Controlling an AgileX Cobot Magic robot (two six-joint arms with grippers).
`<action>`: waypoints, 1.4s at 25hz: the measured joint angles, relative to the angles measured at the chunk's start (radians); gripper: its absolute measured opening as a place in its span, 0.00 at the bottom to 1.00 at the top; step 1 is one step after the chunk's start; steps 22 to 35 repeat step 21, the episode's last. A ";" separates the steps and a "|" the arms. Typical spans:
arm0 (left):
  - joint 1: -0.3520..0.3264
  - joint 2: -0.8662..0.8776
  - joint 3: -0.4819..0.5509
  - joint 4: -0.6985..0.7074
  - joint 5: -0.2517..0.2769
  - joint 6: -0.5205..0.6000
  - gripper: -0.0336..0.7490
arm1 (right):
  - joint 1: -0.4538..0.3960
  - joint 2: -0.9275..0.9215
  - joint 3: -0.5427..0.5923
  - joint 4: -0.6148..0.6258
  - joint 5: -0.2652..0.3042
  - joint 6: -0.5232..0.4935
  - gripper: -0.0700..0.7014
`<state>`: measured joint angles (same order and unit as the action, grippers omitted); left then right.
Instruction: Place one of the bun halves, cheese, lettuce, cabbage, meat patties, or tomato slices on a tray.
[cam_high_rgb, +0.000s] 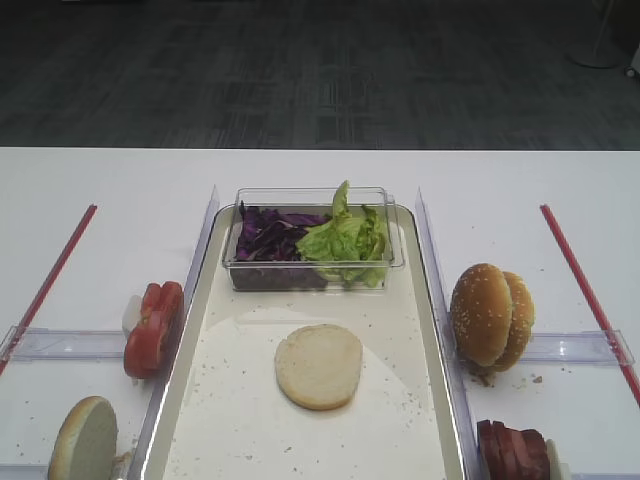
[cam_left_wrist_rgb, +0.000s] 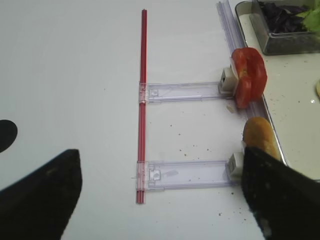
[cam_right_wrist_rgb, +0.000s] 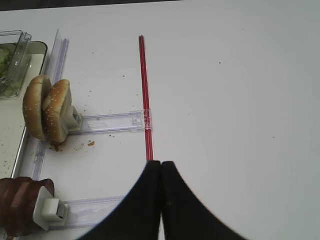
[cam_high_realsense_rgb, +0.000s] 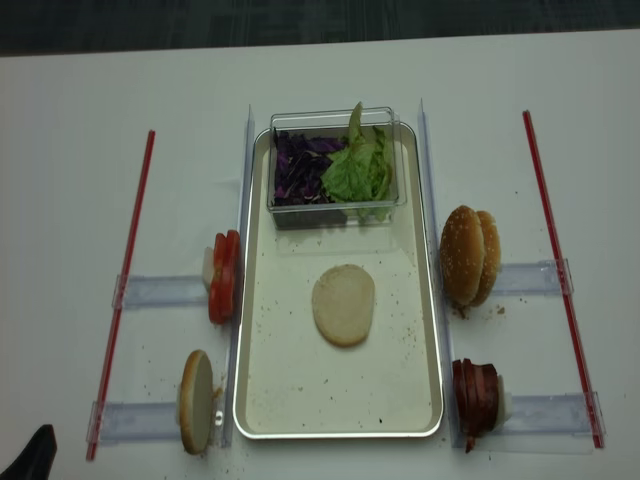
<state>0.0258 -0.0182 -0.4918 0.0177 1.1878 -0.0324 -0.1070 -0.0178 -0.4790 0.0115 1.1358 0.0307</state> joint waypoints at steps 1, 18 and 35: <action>0.000 0.000 0.000 0.000 0.000 0.000 0.81 | 0.000 0.000 0.000 0.000 0.000 0.000 0.14; 0.000 0.000 0.000 0.000 0.000 0.000 0.81 | 0.000 0.000 0.000 0.000 0.000 0.000 0.14; 0.000 0.000 0.000 0.000 0.000 0.000 0.81 | 0.000 0.000 0.000 0.000 0.000 0.000 0.14</action>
